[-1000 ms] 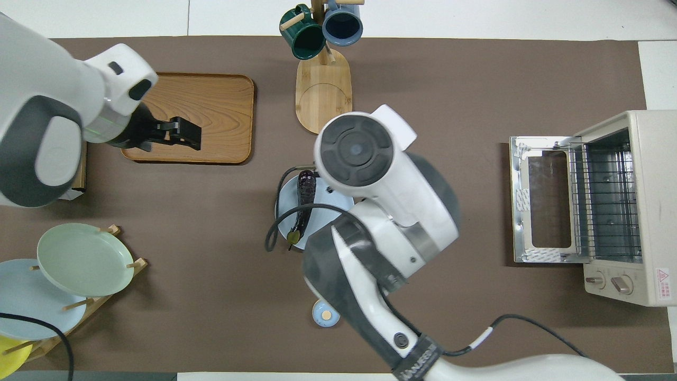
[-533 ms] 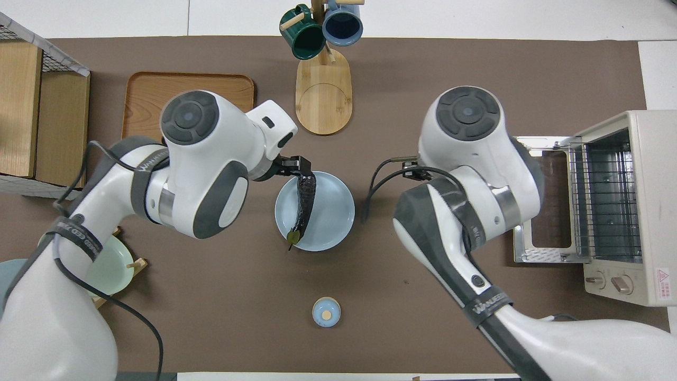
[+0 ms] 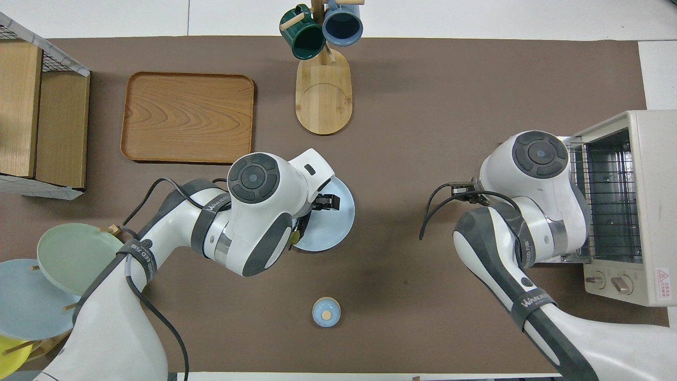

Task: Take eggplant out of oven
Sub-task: 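Carry the eggplant to the wooden tray while the right gripper withdraws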

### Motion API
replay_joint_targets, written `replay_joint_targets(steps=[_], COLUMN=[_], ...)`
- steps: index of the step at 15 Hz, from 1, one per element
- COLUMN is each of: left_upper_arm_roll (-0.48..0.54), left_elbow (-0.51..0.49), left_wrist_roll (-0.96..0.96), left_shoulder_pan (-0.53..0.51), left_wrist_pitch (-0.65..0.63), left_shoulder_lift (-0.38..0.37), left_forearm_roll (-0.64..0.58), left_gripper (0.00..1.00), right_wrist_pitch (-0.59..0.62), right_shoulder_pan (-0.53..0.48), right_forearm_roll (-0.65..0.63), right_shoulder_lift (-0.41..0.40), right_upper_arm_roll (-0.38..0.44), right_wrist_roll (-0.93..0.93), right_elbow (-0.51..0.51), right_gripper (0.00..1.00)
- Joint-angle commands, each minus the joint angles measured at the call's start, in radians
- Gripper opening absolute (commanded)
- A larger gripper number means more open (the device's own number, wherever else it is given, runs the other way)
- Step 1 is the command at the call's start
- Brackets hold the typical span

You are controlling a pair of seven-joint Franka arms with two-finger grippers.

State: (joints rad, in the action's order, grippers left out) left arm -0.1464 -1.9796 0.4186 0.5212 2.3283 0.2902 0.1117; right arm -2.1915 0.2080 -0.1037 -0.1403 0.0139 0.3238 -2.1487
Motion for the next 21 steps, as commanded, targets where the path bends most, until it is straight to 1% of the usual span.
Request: replay_joint_targets(steps=[1, 3, 5, 6, 8, 10, 11, 12, 13, 14, 15, 18, 21], left_upper_arm_roll=[0.021, 0.021, 0.021, 0.021, 0.021, 0.022, 0.022, 0.022, 0.022, 0.024, 0.025, 0.03, 0.03], left_elbow=[-0.016, -0.03, -0.036, -0.038, -0.045, -0.05, -0.05, -0.05, -0.048, -0.047, -0.041, -0.032, 0.007], left_wrist_roll=[0.012, 0.012, 0.014, 0.015, 0.017, 0.025, 0.025, 0.025, 0.026, 0.035, 0.043, 0.043, 0.04], left_shoulder_pan=[0.019, 0.02, 0.022, 0.026, 0.028, 0.037, 0.037, 0.037, 0.037, 0.037, 0.037, 0.022, -0.006], left_wrist_pitch=[0.028, 0.029, 0.029, 0.031, 0.031, 0.031, 0.031, 0.031, 0.031, 0.028, 0.022, 0.005, -0.049], left_shoulder_lift=[0.003, 0.003, 0.003, 0.003, 0.003, 0.003, 0.003, 0.003, 0.003, 0.003, 0.003, -0.017, -0.034], left_forearm_roll=[0.005, -0.001, -0.01, -0.01, -0.012, -0.012, -0.012, -0.012, -0.012, -0.012, -0.013, -0.015, -0.015], left_gripper=[0.95, 0.93, 0.91, 0.89, 0.8, 0.68, 0.59, 0.46, 0.3, 0.08, 0.0, 0.0, 0.0], right_wrist_pitch=[-0.027, -0.057, -0.137, -0.164, -0.169, -0.174, -0.174, -0.172, -0.172, -0.168, -0.144, 0.048, 0.178], right_shoulder_pan=[-0.061, -0.078, -0.09, -0.105, -0.111, -0.133, -0.14, -0.141, -0.137, -0.137, -0.144, -0.145, -0.157], right_forearm_roll=[-0.031, -0.056, -0.06, -0.067, -0.109, -0.169, -0.172, -0.178, -0.191, -0.211, -0.226, -0.234, -0.226], right_shoulder_lift=[0.028, 0.033, 0.05, 0.05, 0.05, 0.05, 0.05, 0.05, 0.048, 0.041, 0.035, 0.034, 0.077], right_upper_arm_roll=[-0.011, -0.011, -0.011, -0.011, -0.011, -0.011, -0.011, -0.011, -0.011, -0.011, -0.011, -0.014, -0.005], right_wrist_roll=[-0.048, -0.049, -0.049, -0.052, -0.074, -0.072, -0.074, -0.074, -0.074, -0.078, -0.089, -0.184, -0.345], right_elbow=[-0.056, -0.097, -0.157, -0.174, -0.175, -0.175, -0.175, -0.175, -0.171, -0.151, -0.108, 0.028, 0.12], right_gripper=[0.03, 0.03, 0.03, 0.03, 0.03, 0.03, 0.03, 0.03, 0.03, 0.03, 0.03, 0.04, 0.05])
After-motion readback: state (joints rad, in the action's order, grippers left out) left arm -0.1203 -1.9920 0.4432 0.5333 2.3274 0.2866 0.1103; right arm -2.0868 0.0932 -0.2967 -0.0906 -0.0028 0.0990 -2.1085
